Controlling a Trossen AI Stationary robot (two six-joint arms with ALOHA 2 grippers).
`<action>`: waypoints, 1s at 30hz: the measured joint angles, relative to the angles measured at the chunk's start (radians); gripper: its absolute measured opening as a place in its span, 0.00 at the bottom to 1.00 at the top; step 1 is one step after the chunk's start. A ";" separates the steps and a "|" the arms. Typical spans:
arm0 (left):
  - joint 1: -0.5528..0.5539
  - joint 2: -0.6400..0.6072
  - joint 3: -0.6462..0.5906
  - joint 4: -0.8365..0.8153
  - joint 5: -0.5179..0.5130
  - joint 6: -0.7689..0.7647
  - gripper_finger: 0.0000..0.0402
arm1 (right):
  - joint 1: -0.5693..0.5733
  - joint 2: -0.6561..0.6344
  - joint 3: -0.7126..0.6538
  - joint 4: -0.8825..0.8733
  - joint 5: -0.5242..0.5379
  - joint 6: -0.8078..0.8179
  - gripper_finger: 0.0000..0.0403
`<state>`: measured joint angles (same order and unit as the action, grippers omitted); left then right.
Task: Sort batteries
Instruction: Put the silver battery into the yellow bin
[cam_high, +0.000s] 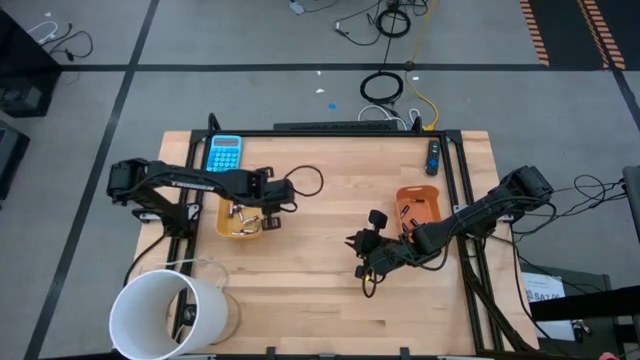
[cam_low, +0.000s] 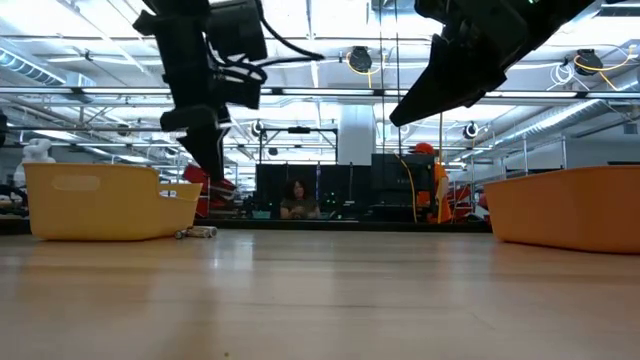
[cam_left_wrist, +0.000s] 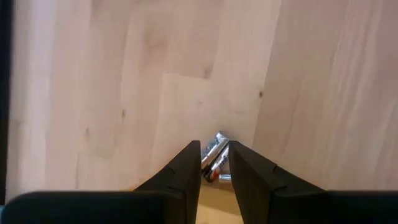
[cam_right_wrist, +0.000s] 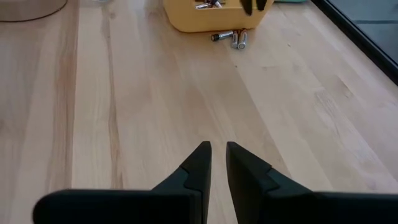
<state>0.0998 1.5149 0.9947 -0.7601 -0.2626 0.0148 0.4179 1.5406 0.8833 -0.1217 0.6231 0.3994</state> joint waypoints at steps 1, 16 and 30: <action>0.000 0.013 0.000 0.001 0.011 0.023 0.23 | 0.000 0.000 0.000 0.001 0.000 0.000 0.10; 0.000 0.144 0.000 0.031 0.063 0.204 0.53 | 0.000 0.000 0.000 0.006 0.000 -0.004 0.10; -0.079 0.143 -0.015 -0.110 0.136 0.360 0.53 | 0.002 0.000 0.000 0.007 0.000 0.007 0.10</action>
<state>0.0204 1.6577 0.9801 -0.8701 -0.1269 0.3751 0.4202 1.5406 0.8833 -0.1151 0.6231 0.4068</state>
